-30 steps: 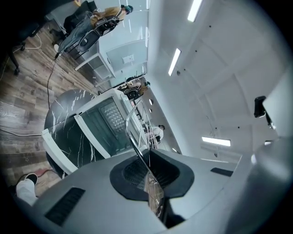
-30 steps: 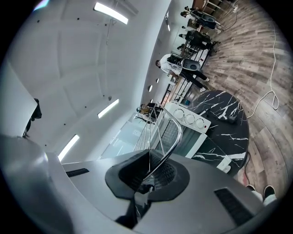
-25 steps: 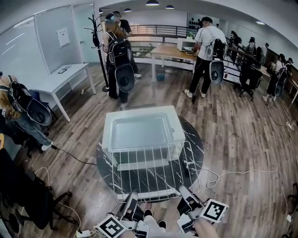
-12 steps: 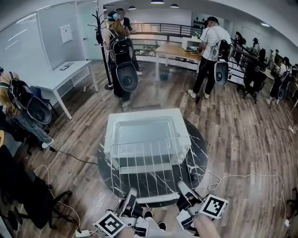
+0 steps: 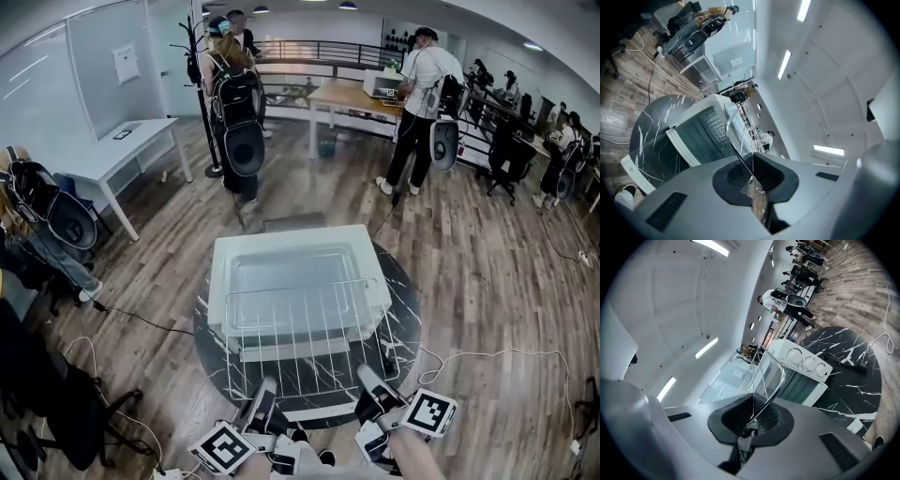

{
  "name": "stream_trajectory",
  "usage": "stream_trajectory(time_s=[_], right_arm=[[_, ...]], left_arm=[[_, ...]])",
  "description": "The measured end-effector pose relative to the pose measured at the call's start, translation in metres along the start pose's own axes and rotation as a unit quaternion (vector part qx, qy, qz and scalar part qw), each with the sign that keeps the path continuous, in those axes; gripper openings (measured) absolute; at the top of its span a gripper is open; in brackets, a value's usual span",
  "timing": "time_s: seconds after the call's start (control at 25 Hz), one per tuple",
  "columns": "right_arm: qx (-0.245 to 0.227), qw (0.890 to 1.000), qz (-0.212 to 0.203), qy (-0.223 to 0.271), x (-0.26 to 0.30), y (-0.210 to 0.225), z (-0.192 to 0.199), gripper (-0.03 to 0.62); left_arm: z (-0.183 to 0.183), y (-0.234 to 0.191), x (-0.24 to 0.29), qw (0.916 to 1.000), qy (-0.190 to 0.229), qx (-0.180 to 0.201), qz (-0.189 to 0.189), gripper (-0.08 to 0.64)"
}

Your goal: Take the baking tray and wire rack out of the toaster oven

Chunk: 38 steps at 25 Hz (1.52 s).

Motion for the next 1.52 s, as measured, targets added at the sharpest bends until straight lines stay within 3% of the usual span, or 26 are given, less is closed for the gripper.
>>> stream_trajectory(time_s=[0.76,1.52], right_arm=[[0.044,0.997,0.057,-0.017,0.032,0.018,-0.001,0.005],[0.048,0.997,0.059,-0.006,0.062,0.018,-0.012,0.005]], left_arm=[[-0.019,-0.022,0.034,0.9984,-0.028,-0.007,-0.048,0.006],[-0.039,-0.028,0.061,0.9976,-0.044,-0.019,-0.050,0.006]])
Point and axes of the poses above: the fingertips, and each gripper's own axes: x forward along the fingers, y to its right, z out of its underside, the point moved 2 cm from there along -x, backward along the fingers, and after that the axes turned 7 degrees about -x, right-handed, at the moved point
